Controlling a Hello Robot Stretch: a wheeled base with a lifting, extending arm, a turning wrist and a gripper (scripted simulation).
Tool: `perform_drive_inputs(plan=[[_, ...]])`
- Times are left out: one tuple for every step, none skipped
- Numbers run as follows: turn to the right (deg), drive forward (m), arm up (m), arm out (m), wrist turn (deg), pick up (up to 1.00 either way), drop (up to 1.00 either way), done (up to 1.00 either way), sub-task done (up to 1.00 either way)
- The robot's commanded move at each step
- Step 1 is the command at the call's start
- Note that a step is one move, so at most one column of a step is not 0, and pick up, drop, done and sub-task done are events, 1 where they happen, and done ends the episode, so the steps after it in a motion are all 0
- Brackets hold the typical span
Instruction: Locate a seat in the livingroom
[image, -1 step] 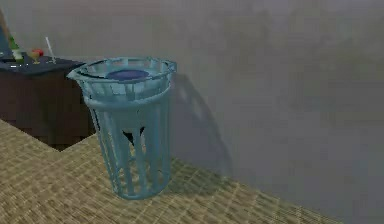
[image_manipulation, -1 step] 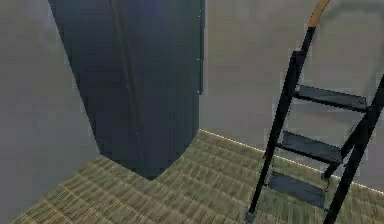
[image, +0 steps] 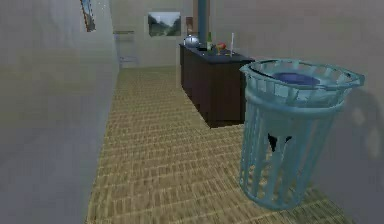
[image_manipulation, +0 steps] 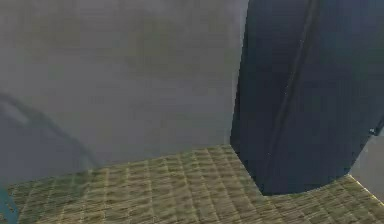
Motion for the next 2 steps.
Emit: perform_drive_inputs(plan=[[-9.0,0.0,0.0,0.0,0.0,0.0,0.0,0.0,0.0],[0.0,1.0,0.0,0.0,0.0,0.0,0.0,0.0,0.0]])
